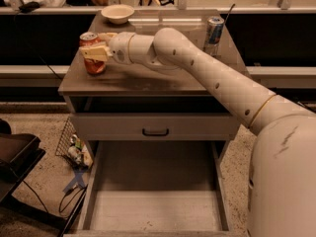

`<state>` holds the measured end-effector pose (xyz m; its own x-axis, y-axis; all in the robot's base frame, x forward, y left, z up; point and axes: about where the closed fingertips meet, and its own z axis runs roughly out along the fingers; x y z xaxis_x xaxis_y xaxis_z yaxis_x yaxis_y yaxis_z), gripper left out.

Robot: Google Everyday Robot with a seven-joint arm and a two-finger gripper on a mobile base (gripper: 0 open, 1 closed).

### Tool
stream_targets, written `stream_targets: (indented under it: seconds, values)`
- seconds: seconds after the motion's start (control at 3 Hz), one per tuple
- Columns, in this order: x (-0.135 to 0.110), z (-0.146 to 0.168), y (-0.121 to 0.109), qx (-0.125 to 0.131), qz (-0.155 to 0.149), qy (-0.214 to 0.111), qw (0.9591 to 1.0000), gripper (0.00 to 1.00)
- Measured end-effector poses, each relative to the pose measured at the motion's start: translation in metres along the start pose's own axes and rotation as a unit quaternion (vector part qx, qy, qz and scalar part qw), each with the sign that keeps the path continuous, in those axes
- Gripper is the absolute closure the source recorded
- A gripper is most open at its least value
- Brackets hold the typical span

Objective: Knock coke can over

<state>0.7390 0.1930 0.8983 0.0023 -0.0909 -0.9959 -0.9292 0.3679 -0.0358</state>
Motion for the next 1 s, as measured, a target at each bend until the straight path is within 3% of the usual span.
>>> stream_targets:
  seconds: [0.33,0.67,1.0]
  values:
    - [-0.008,-0.003,-0.001,0.003,-0.011,0.019,0.9998,1.0]
    - [-0.05,0.003,0.03,-0.014,-0.067,0.095,0.9932,1.0]
    - [-0.075,-0.004,0.044,-0.015,-0.11,0.186,0.9763,1.0]
